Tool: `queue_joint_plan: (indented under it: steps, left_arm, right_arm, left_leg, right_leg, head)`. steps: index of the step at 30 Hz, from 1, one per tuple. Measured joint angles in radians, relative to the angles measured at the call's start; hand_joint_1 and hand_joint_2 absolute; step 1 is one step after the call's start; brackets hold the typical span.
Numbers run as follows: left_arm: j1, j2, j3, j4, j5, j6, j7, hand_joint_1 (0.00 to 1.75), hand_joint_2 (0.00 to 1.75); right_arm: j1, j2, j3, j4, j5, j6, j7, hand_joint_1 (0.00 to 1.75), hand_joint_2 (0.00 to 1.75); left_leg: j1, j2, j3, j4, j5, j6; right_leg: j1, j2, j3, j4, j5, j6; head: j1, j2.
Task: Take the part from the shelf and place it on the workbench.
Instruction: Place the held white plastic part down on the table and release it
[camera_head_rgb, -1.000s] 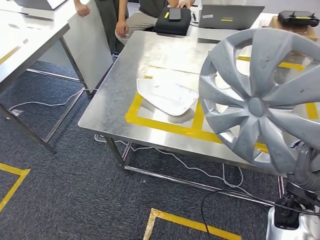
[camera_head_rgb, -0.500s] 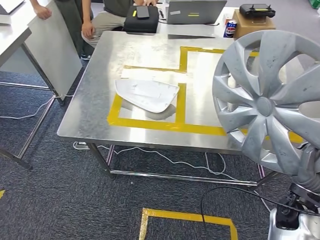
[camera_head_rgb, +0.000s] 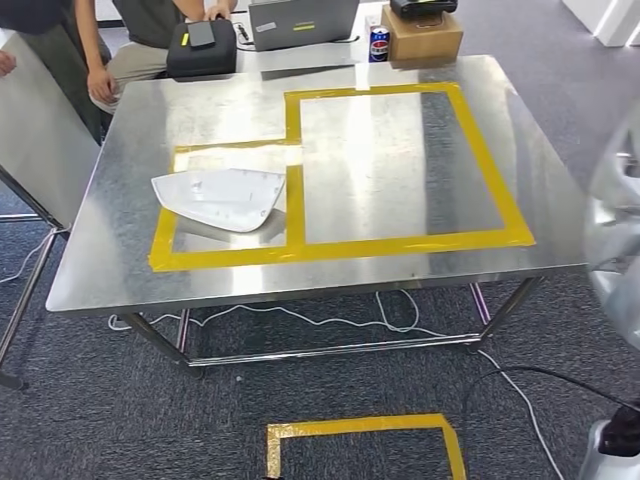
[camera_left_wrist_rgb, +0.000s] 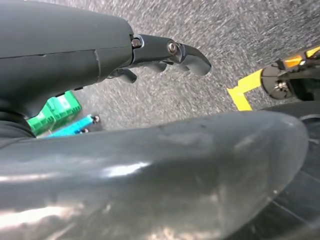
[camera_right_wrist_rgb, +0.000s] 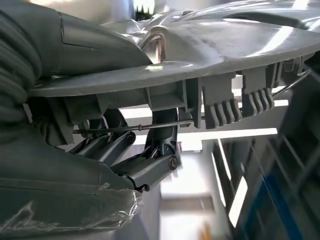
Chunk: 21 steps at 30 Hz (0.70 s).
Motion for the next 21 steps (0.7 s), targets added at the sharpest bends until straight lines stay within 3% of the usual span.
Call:
queue_joint_plan:
  steps: [2, 4, 5, 7, 9, 14, 17, 21]
  left_arm:
    - [-0.005, 0.006, -0.012, -0.001, -0.010, -0.007, 0.001, 0.00, 0.00]
    - [-0.014, 0.012, -0.024, -0.002, -0.018, -0.014, 0.002, 0.00, 0.00]
    - [-0.019, 0.015, -0.030, -0.003, -0.020, -0.017, 0.002, 0.00, 0.00]
    - [-0.024, 0.020, -0.039, -0.005, -0.022, -0.021, 0.002, 0.00, 0.00]
    - [-0.024, 0.026, -0.047, -0.006, -0.022, -0.024, -0.002, 0.00, 0.00]
    - [-0.029, 0.045, -0.065, -0.012, -0.022, -0.035, -0.020, 0.00, 0.00]
    - [-0.027, 0.058, -0.072, -0.015, -0.025, -0.041, -0.026, 0.00, 0.00]
    - [-0.024, 0.073, -0.088, -0.018, -0.040, -0.048, -0.030, 0.00, 0.00]
  right_arm:
    - [-0.037, -0.019, -0.020, -0.002, 0.136, -0.092, 0.003, 1.75, 1.75]
    - [-0.093, -0.051, -0.015, 0.014, 0.265, -0.184, 0.018, 1.75, 1.75]
    - [-0.122, -0.071, -0.007, 0.028, 0.318, -0.223, 0.032, 1.75, 1.75]
    - [-0.175, -0.113, 0.015, 0.064, 0.409, -0.277, 0.075, 1.75, 1.75]
    - [-0.240, -0.158, 0.053, 0.124, 0.559, -0.311, 0.169, 1.75, 1.75]
    - [-0.552, -0.318, 0.263, 0.476, 1.032, -0.239, 0.541, 1.75, 1.75]
    - [-0.717, -0.372, 0.386, 0.678, 1.138, -0.194, 0.624, 1.75, 1.75]
    - [-0.894, -0.386, 0.533, 0.871, 1.298, -0.153, 0.729, 1.75, 1.75]
  left_leg:
    - [0.000, -0.006, 0.057, -0.126, 0.068, 0.011]
    - [0.000, -0.011, 0.090, -0.207, 0.088, 0.012]
    - [0.000, -0.011, 0.094, -0.222, 0.086, 0.009]
    - [-0.001, -0.012, 0.093, -0.227, 0.088, 0.004]
    - [-0.004, -0.012, 0.092, -0.227, 0.090, 0.010]
    - [-0.011, -0.012, 0.081, -0.225, 0.102, 0.025]
    - [-0.013, -0.020, 0.070, -0.225, 0.113, 0.029]
    - [-0.012, -0.027, 0.061, -0.226, 0.121, 0.027]
  right_leg:
    - [0.001, 0.017, -0.002, 0.003, 0.001, 0.004]
    - [0.003, 0.031, -0.010, 0.007, 0.003, 0.010]
    - [0.004, 0.034, -0.014, 0.009, 0.004, 0.009]
    - [0.003, 0.032, -0.015, 0.005, 0.007, 0.004]
    - [0.001, 0.031, -0.012, -0.001, 0.014, 0.011]
    - [-0.007, 0.031, -0.020, -0.008, 0.028, 0.032]
    - [-0.009, 0.023, -0.028, -0.009, 0.035, 0.039]
    - [-0.009, 0.017, -0.037, -0.007, 0.039, 0.040]
  head:
    - [0.000, 0.000]
    - [0.001, 0.000]
    - [0.001, 0.000]
    - [0.003, 0.000]
    - [0.003, 0.000]
    - [0.003, 0.000]
    - [0.002, 0.000]
    - [0.002, 0.000]
